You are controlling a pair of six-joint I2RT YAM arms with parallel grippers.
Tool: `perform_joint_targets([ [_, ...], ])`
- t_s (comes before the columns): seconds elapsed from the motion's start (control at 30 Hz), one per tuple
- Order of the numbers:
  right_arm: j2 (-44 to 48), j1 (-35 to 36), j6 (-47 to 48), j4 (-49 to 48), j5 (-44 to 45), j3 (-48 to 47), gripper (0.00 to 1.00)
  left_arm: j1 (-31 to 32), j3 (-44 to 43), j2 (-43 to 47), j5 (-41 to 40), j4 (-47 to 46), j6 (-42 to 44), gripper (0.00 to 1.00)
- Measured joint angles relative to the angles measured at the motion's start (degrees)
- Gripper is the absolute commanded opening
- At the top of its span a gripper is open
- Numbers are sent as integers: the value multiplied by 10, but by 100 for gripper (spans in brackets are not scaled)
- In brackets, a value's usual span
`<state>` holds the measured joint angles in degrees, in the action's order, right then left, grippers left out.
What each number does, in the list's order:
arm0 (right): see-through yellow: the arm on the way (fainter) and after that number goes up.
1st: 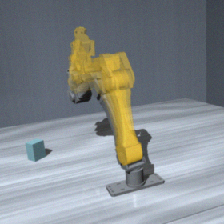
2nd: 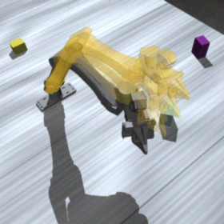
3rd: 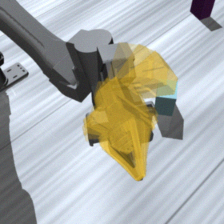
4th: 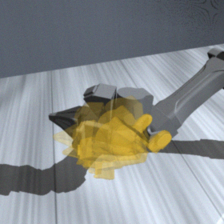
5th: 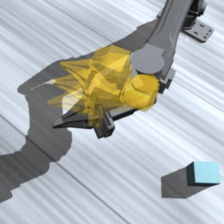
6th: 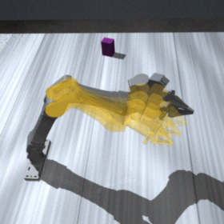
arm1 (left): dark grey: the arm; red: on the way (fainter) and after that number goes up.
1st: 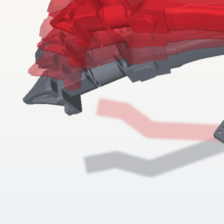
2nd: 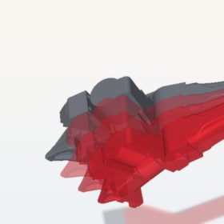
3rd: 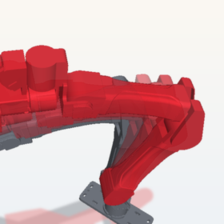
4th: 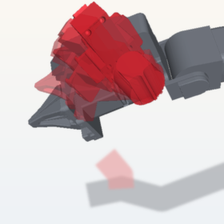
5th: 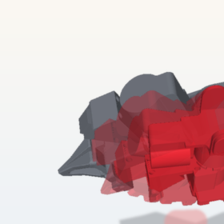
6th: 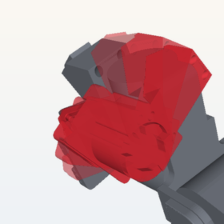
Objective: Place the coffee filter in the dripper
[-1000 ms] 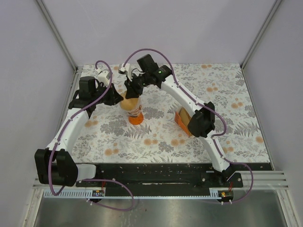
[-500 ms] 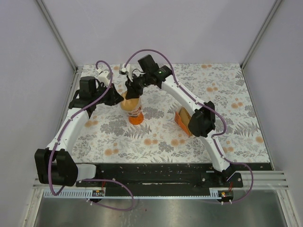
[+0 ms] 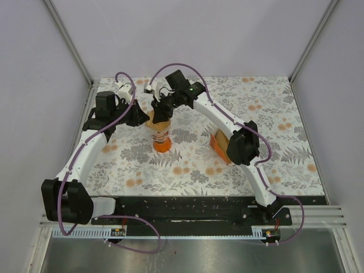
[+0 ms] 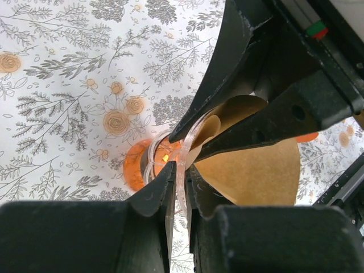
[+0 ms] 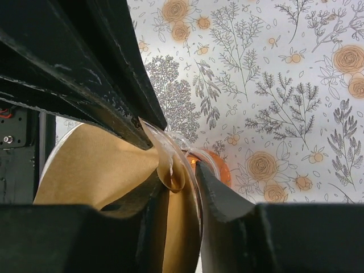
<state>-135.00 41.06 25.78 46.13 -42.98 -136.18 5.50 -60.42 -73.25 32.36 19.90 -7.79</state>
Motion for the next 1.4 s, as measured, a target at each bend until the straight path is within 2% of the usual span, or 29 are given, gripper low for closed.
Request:
perform_joint_targets([
  [0.1, 7, -1, -16, 3, -2, 0, 18, 1, -4, 1, 9, -1, -2, 14],
  [0.17, 11, -2, -16, 0, 0, 0, 17, 2, -7, 1, 13, -2, -1, 14],
  [0.2, 12, -2, -15, -1, 2, 0, 21, 2, -7, 1, 13, -3, -1, 14],
  [0.27, 12, -2, -13, -1, 3, 0, 37, 2, -7, 1, 13, -4, 0, 14],
  [0.4, 12, -1, 0, 2, 10, 3, 54, 1, -7, -1, 5, 3, 3, 14],
  [0.8, 12, -1, 14, 2, 32, 4, 73, 0, -7, -7, -4, 7, 3, 14],
  [1.0, 12, -1, 12, -9, 42, -2, 79, 0, -7, -7, -7, 12, 5, 14],
  [1.03, 12, -1, 11, -13, 43, -2, 85, 0, -7, -7, -7, 12, 5, 14],
  [1.07, 12, -1, 9, -16, 43, -3, 87, 0, -7, -7, -7, 12, 5, 14],
  [1.23, 12, -1, -1, -35, 38, -3, 85, 0, -7, -8, -7, 12, 5, 14],
  [1.4, 15, -2, -1, -44, 37, -3, 70, 0, -7, -8, -7, 12, 5, 14],
])
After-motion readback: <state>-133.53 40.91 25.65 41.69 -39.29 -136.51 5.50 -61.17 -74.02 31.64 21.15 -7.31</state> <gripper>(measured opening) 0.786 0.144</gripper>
